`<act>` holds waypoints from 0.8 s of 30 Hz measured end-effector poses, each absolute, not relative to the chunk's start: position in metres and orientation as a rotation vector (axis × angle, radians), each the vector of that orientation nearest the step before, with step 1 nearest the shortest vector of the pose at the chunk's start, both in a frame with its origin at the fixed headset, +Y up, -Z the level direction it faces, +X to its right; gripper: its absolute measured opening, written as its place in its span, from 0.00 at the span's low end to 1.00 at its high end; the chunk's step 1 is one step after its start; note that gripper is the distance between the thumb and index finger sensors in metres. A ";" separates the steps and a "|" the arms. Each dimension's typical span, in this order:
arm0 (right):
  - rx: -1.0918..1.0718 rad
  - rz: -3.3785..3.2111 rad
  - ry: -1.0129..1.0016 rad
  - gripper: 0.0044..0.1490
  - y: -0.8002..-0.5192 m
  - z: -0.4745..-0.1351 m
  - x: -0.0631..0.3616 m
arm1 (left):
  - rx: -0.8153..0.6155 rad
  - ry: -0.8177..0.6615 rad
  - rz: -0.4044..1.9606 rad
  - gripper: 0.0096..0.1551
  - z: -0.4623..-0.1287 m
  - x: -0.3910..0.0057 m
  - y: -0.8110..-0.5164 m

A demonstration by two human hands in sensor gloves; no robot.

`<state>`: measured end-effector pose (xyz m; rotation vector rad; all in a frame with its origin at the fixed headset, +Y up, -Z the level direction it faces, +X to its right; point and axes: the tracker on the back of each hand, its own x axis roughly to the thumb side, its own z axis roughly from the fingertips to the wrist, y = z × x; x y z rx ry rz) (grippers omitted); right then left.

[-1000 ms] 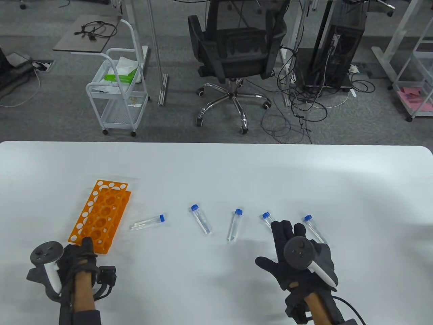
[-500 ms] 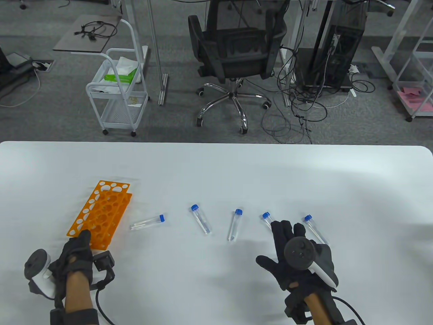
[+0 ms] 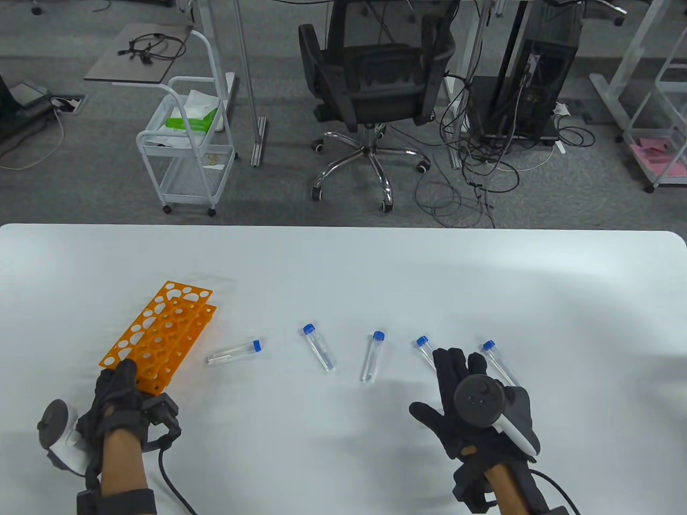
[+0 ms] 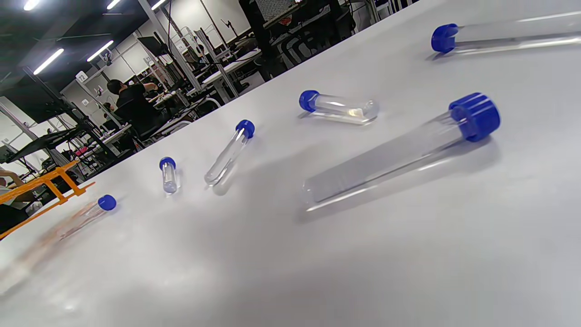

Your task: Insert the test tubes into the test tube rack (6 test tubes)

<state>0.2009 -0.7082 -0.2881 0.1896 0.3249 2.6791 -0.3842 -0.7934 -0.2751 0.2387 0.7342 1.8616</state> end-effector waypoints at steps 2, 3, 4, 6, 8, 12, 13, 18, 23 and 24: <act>0.185 2.667 0.310 0.62 -0.707 -0.288 0.204 | 0.270 0.696 1.922 0.21 -0.275 -0.382 -0.788; 0.184 2.664 0.305 0.62 -0.706 -0.289 0.205 | 0.273 0.676 1.937 0.21 -0.275 -0.380 -0.785; 0.182 2.660 0.299 0.62 -0.705 -0.289 0.206 | 0.276 0.656 1.944 0.21 -0.275 -0.379 -0.782; 0.173 2.652 0.284 0.62 -0.704 -0.289 0.209 | 0.283 0.632 1.931 0.21 -0.275 -0.376 -0.776; 0.161 2.643 0.270 0.62 -0.702 -0.290 0.214 | 0.283 0.608 1.930 0.22 -0.277 -0.371 -0.770; 0.143 2.622 0.265 0.62 -0.700 -0.291 0.223 | 0.257 0.534 1.946 0.27 -0.280 -0.357 -0.760; 0.142 2.618 0.271 0.62 -0.700 -0.291 0.225 | 0.245 0.519 1.945 0.28 -0.280 -0.354 -0.758; 0.119 2.595 0.294 0.62 -0.702 -0.293 0.233 | 0.125 0.390 1.916 0.30 -0.285 -0.328 -0.744; 0.137 2.589 0.370 0.63 -0.703 -0.294 0.239 | 0.029 0.282 1.850 0.33 -0.286 -0.301 -0.732; 0.141 2.583 0.399 0.63 -0.703 -0.294 0.240 | 0.012 0.265 1.841 0.33 -0.286 -0.296 -0.729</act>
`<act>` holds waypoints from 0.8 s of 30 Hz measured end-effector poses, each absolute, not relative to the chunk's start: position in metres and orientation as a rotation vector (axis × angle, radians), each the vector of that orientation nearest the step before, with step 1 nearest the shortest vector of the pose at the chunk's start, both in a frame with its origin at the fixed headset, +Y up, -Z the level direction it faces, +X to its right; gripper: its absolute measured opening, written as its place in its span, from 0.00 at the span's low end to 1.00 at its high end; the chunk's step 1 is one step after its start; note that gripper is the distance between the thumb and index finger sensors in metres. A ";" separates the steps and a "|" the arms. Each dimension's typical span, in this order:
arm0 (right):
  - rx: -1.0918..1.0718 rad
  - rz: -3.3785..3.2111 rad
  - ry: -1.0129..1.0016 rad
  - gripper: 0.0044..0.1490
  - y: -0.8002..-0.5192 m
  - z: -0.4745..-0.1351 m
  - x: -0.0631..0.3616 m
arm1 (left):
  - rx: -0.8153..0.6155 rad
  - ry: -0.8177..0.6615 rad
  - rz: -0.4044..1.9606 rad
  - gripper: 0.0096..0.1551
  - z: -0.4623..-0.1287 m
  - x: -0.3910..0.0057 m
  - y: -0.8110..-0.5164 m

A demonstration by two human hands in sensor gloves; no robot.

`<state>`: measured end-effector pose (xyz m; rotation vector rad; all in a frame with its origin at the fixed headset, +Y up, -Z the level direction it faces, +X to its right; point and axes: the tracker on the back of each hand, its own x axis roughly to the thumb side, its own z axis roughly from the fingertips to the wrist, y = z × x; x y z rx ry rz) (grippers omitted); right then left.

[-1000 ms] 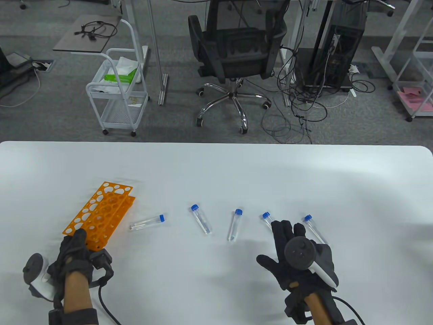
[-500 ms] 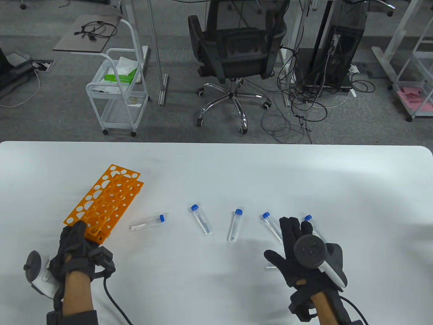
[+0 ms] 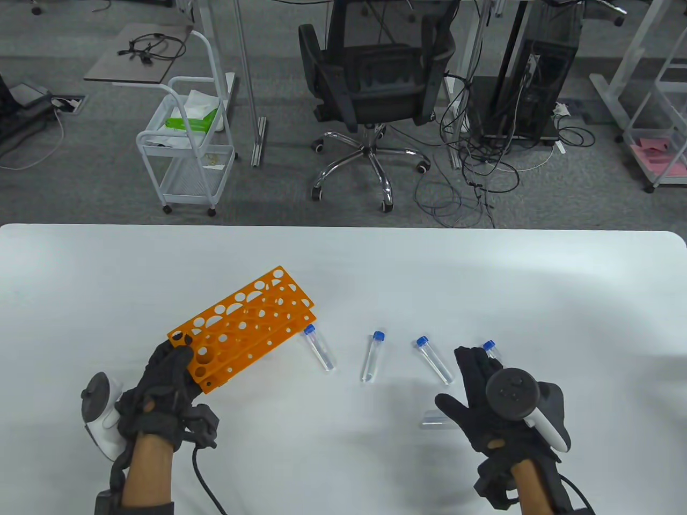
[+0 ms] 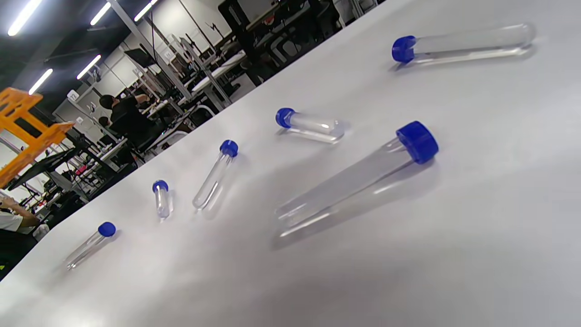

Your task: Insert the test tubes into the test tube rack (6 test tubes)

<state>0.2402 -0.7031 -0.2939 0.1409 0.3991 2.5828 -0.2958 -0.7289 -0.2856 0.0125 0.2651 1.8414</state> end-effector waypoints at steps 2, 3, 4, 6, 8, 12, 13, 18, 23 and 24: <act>0.127 2.578 0.419 0.64 -0.704 -0.294 0.243 | -0.018 0.218 1.828 0.34 -0.285 -0.286 -0.724; 0.115 2.578 0.419 0.64 -0.705 -0.295 0.244 | -0.037 0.187 1.826 0.33 -0.284 -0.281 -0.721; 0.103 2.580 0.425 0.64 -0.706 -0.297 0.246 | -0.057 0.162 1.822 0.33 -0.283 -0.276 -0.719; 0.077 2.584 0.446 0.63 -0.708 -0.298 0.250 | -0.096 0.113 1.805 0.33 -0.282 -0.266 -0.714; 0.038 2.597 0.447 0.62 -0.710 -0.300 0.254 | -0.136 0.068 1.777 0.34 -0.280 -0.254 -0.710; -0.038 2.656 0.491 0.58 -0.714 -0.303 0.259 | -0.217 0.015 1.746 0.34 -0.277 -0.229 -0.708; -0.061 2.678 0.508 0.56 -0.715 -0.304 0.259 | -0.242 0.008 1.741 0.33 -0.277 -0.222 -0.709; -0.149 2.845 0.565 0.51 -0.723 -0.309 0.259 | -0.325 -0.017 1.707 0.33 -0.277 -0.200 -0.713; -0.170 2.970 0.608 0.49 -0.733 -0.314 0.255 | -0.379 -0.039 1.678 0.33 -0.276 -0.186 -0.716; -0.168 3.006 0.619 0.48 -0.736 -0.314 0.253 | -0.384 -0.043 1.670 0.33 -0.276 -0.184 -0.716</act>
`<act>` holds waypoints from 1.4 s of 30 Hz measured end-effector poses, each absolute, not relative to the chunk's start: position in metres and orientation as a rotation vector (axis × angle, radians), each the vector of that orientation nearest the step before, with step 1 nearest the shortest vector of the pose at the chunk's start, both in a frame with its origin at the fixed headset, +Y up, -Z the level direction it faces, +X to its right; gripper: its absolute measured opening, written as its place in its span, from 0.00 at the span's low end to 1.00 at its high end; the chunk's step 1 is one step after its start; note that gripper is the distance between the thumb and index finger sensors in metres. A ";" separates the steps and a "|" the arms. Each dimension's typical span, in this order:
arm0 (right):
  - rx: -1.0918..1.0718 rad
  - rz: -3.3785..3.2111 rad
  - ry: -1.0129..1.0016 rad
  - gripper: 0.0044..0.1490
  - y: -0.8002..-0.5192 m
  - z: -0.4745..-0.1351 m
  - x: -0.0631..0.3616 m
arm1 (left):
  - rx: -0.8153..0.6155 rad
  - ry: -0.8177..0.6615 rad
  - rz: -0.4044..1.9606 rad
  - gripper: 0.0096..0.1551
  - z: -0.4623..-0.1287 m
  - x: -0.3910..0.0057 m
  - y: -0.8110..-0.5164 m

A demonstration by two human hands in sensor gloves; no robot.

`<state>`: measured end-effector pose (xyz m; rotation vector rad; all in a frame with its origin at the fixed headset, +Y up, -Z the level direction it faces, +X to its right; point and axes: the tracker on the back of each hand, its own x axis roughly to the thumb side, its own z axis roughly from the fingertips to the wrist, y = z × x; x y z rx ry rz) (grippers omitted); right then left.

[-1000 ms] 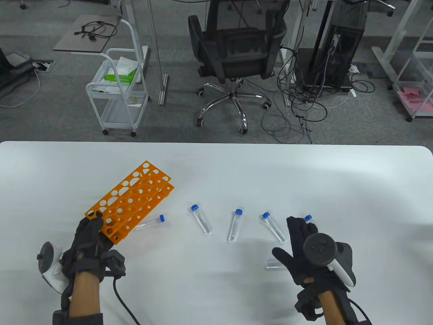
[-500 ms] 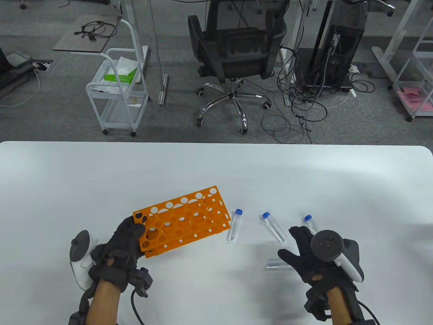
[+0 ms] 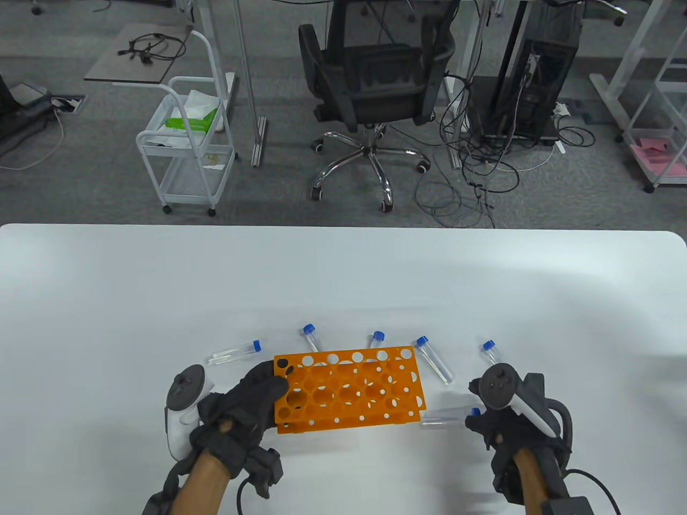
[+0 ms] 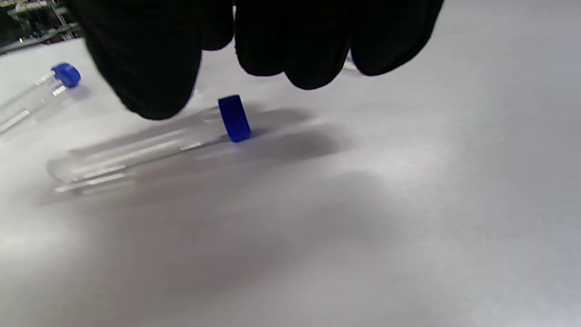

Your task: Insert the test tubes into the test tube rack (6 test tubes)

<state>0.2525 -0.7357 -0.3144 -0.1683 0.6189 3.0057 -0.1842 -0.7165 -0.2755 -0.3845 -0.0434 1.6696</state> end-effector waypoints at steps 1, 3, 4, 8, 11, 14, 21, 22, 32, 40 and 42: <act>-0.165 3.018 0.620 0.48 -0.737 -0.315 0.251 | -0.388 -0.045 1.664 0.33 -0.276 -0.183 -0.717; -0.169 3.073 0.617 0.46 -0.741 -0.316 0.248 | -0.396 -0.047 1.650 0.33 -0.275 -0.180 -0.718; -0.171 3.087 0.618 0.45 -0.741 -0.316 0.247 | -0.399 -0.048 1.648 0.33 -0.275 -0.179 -0.719; -0.167 3.211 0.623 0.43 -0.749 -0.317 0.240 | -0.409 -0.032 1.643 0.34 -0.275 -0.175 -0.721; -0.167 3.243 0.631 0.40 -0.753 -0.318 0.235 | -0.416 -0.032 1.624 0.34 -0.275 -0.174 -0.722; -0.154 3.262 0.599 0.39 -0.755 -0.318 0.232 | -0.425 -0.033 1.624 0.33 -0.275 -0.173 -0.723; -0.067 3.279 0.573 0.34 -0.752 -0.318 0.229 | -0.440 -0.044 1.610 0.33 -0.275 -0.169 -0.724; -0.035 3.260 0.558 0.34 -0.749 -0.317 0.229 | -0.444 -0.046 1.609 0.33 -0.275 -0.168 -0.725; 0.108 3.060 0.431 0.35 -0.709 -0.304 0.230 | -0.472 -0.056 1.596 0.33 -0.276 -0.163 -0.728; 0.144 2.988 0.184 0.34 -0.682 -0.292 0.233 | -0.494 -0.084 1.582 0.31 -0.276 -0.159 -0.729; 0.131 2.959 0.087 0.35 -0.677 -0.290 0.234 | -0.485 -0.071 1.570 0.30 -0.275 -0.158 -0.730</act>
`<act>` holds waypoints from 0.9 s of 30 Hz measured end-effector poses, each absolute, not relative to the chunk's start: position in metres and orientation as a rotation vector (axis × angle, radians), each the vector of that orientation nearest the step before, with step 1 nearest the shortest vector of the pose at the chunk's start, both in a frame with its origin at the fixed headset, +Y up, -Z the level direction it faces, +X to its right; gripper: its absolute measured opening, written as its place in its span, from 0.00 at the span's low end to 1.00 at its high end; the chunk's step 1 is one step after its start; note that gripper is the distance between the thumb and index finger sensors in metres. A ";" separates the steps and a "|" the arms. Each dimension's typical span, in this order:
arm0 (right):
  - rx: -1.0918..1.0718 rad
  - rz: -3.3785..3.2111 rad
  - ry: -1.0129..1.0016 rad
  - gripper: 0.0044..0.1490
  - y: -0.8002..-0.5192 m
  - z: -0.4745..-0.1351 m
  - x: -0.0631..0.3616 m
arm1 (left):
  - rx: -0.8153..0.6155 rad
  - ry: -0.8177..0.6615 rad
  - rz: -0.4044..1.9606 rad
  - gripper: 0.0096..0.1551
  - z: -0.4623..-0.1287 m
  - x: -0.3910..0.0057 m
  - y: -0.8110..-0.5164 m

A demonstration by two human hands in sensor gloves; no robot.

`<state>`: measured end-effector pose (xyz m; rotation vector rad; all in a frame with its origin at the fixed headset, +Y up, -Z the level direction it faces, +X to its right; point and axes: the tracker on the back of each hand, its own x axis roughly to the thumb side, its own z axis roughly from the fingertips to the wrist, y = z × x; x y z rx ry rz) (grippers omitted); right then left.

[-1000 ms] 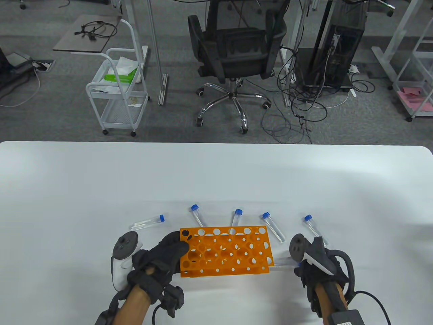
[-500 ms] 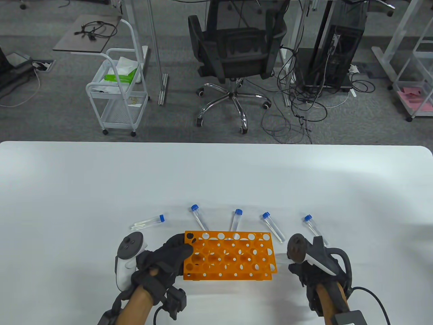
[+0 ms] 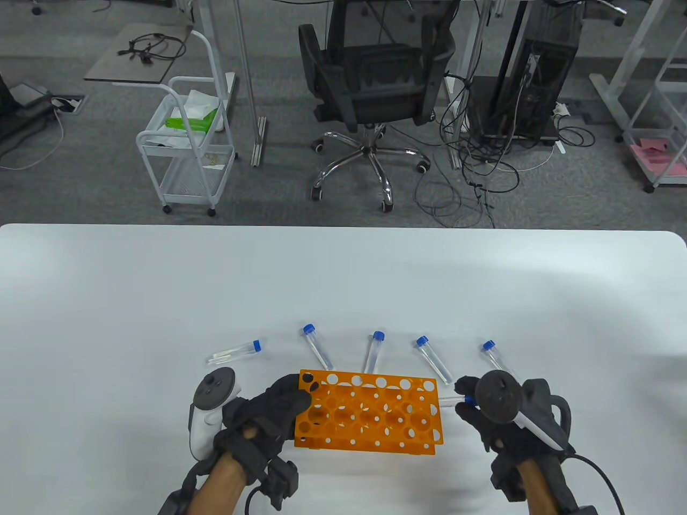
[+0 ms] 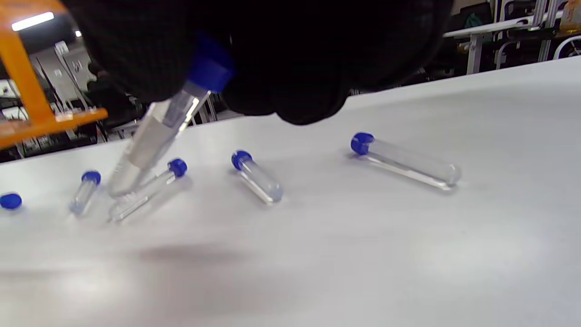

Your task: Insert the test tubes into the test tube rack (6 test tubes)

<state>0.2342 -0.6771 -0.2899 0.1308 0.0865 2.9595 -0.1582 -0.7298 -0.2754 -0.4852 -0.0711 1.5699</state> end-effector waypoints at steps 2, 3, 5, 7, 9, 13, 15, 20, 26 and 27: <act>0.126 2.937 0.029 0.35 -0.672 -0.288 0.236 | -0.485 -0.064 1.564 0.30 -0.275 -0.157 -0.731; 0.125 2.919 0.004 0.35 -0.671 -0.288 0.237 | -0.489 -0.063 1.559 0.30 -0.276 -0.156 -0.731; 0.123 2.874 -0.035 0.35 -0.670 -0.287 0.238 | -0.493 -0.058 1.551 0.30 -0.276 -0.155 -0.733; 0.125 2.848 -0.062 0.35 -0.669 -0.286 0.240 | -0.495 -0.051 1.541 0.30 -0.276 -0.153 -0.735; 0.122 2.824 -0.086 0.35 -0.668 -0.286 0.241 | -0.503 -0.052 1.529 0.30 -0.276 -0.151 -0.736; 0.119 2.797 -0.146 0.35 -0.665 -0.283 0.241 | -0.509 -0.051 1.511 0.30 -0.276 -0.148 -0.738; 0.123 2.785 -0.177 0.35 -0.662 -0.282 0.241 | -0.515 -0.049 1.502 0.29 -0.276 -0.146 -0.740; 0.157 2.729 -0.246 0.34 -0.655 -0.277 0.239 | -0.528 -0.044 1.478 0.29 -0.276 -0.142 -0.744; 0.206 2.685 -0.339 0.33 -0.646 -0.267 0.232 | -0.548 -0.021 1.454 0.27 -0.278 -0.139 -0.750; 0.215 2.680 -0.349 0.33 -0.645 -0.266 0.230 | -0.554 -0.022 1.452 0.27 -0.278 -0.139 -0.750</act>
